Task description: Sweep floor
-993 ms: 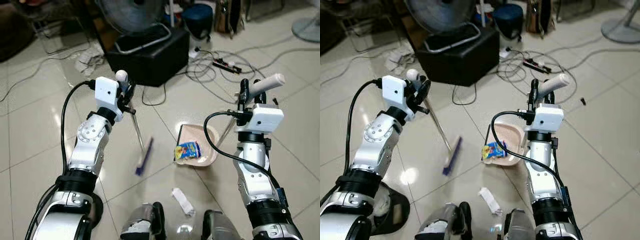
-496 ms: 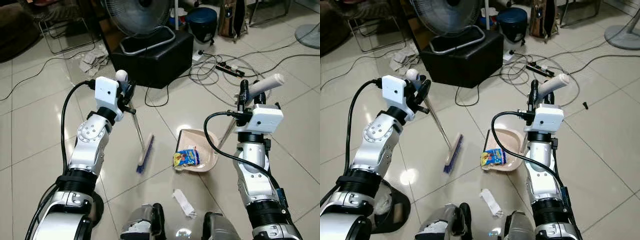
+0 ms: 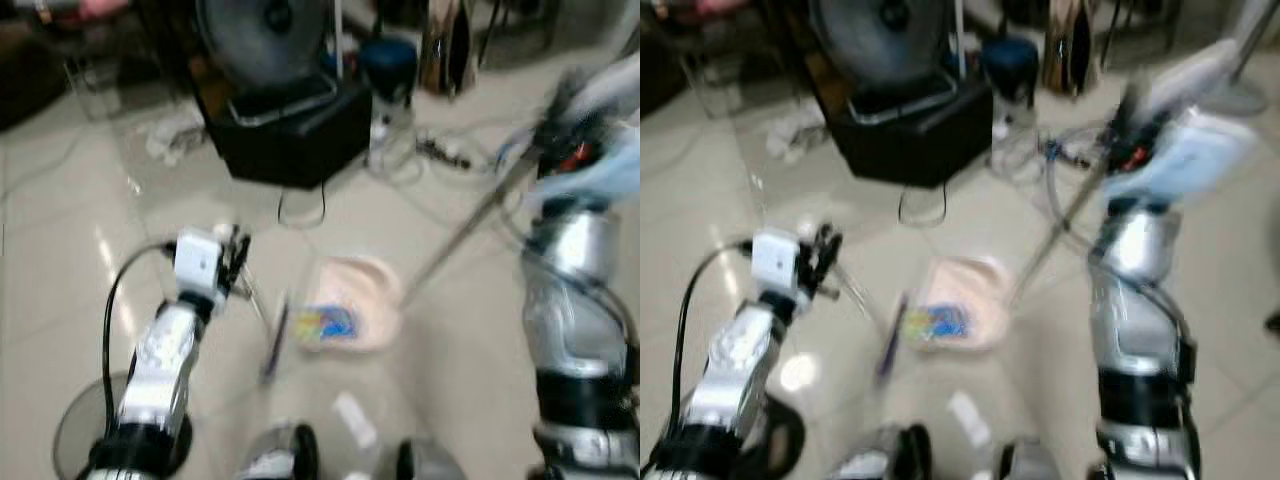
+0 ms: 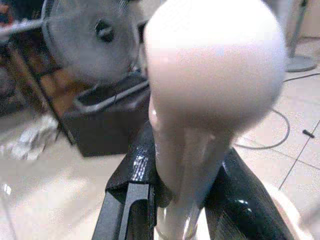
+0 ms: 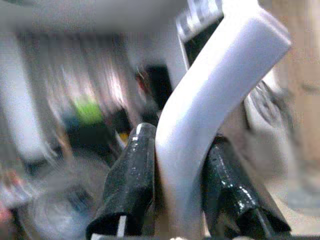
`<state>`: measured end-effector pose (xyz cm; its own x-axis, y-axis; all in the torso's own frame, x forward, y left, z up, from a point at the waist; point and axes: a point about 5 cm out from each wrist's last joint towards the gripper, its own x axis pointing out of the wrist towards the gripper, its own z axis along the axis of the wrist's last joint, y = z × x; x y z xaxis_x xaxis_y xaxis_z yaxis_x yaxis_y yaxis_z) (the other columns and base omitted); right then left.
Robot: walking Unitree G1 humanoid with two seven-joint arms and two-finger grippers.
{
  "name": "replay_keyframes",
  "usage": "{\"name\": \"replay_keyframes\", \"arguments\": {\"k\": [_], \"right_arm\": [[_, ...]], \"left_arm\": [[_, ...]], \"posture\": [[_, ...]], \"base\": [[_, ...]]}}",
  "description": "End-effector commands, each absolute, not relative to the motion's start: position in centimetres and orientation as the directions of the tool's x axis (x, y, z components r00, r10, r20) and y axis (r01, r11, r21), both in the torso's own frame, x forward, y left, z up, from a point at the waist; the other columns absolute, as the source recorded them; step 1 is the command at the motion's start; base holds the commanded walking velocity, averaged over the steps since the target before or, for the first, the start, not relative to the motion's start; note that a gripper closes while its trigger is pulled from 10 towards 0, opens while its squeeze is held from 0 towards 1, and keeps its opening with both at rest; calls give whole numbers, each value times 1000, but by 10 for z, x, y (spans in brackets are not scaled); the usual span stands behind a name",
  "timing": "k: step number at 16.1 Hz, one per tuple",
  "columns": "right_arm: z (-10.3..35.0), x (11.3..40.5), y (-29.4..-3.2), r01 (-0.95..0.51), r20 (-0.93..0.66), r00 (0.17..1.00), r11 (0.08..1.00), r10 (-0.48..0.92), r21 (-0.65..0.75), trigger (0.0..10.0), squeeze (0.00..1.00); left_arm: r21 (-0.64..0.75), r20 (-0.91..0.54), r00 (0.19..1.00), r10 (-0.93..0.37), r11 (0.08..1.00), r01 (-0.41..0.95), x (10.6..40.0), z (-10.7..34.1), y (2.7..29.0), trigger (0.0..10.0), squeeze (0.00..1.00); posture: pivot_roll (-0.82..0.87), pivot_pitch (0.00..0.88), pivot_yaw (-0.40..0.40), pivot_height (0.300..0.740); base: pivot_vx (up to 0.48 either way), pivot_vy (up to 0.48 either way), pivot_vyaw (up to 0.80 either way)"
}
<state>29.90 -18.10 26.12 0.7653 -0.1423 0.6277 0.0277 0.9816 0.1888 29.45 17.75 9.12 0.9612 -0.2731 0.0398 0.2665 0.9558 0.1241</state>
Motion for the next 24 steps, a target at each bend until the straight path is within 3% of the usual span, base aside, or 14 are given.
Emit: {"name": "replay_keyframes", "arguments": {"k": [1, 5, 17, 24], "right_arm": [[250, 298, -175, 6, 607, 786, 984, -115, 178, 10000, 0], [250, 294, -181, -4, 541, 835, 981, -103, 193, 10000, 0], [271, 290, -180, -109, 576, 811, 943, -97, 313, 10000, 0], [283, 292, -185, -115, 596, 793, 931, -124, 347, 10000, 0]], "left_arm": [[161, 113, 950, -290, 949, 270, 301, 111, 175, 10000, 0], [174, 119, 947, -299, 945, 277, 297, 110, 173, 10000, 0], [217, 12, 970, -243, 947, 235, 271, 79, 201, 10000, 0], [195, 3, 967, -256, 948, 251, 266, 77, 194, 10000, 0]], "posture": [[-55, 24, 114, 740], [-57, 29, 121, 740], [-35, 14, 107, 740], [-31, 0, 100, 740]], "base": [[0, 0, 0], [0, 0, 0], [0, 0, 0], [0, 0, 754]]}}
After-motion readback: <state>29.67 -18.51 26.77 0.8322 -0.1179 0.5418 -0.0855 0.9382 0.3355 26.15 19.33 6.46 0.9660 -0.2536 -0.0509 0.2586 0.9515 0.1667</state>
